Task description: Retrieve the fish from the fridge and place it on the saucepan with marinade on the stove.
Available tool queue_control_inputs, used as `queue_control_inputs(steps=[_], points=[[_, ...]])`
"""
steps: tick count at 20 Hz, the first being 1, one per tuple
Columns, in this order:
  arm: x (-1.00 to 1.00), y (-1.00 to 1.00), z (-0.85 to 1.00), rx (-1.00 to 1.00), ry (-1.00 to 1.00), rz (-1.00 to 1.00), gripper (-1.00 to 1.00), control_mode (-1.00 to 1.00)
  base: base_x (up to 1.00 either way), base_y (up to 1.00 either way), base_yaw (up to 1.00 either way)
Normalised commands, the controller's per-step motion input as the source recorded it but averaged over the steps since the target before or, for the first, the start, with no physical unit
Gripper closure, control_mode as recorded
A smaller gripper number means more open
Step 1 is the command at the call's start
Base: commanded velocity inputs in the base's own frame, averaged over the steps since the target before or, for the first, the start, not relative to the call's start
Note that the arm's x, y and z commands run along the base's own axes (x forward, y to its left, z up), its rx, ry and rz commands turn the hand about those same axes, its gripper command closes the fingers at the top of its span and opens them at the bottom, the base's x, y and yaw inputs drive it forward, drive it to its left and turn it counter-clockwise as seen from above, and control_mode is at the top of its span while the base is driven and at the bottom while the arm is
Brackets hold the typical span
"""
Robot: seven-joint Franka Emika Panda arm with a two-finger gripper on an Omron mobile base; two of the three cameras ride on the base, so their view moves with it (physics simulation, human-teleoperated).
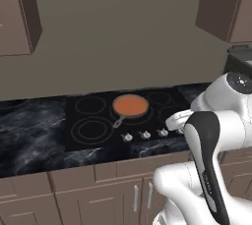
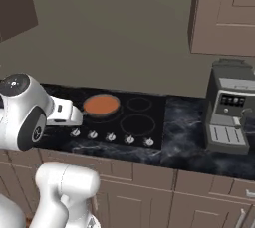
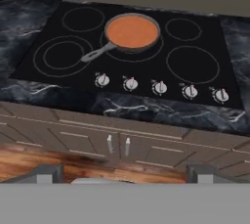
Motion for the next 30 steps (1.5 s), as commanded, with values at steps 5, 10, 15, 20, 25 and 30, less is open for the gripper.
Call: queue_control_inputs(steps=[5, 10, 15, 20, 25, 30], points=[[0.00, 0.00, 0.00, 0.00, 0.00, 0.00, -1.00, 1.00, -0.81, 0.00, -0.01], [0.00, 0.00, 0.00, 0.00, 0.00, 0.00, -1.00, 1.00, -0.42, -0.05, -0.28], [0.00, 0.00, 0.00, 0.00, 0.00, 0.00, -1.00, 1.00, -0.10, -0.11, -0.54], [0.00, 0.00, 0.00, 0.00, 0.00, 0.00, -1.00, 1.00, 0.00, -0.18, -0.66], [0.00, 0.00, 0.00, 0.00, 0.00, 0.00, -1.00, 1.00, 0.00, -0.19, -0.65], [0.00, 0.00, 0.00, 0.00, 0.00, 0.00, -1.00, 1.00, 0.00, -0.12, -0.64]])
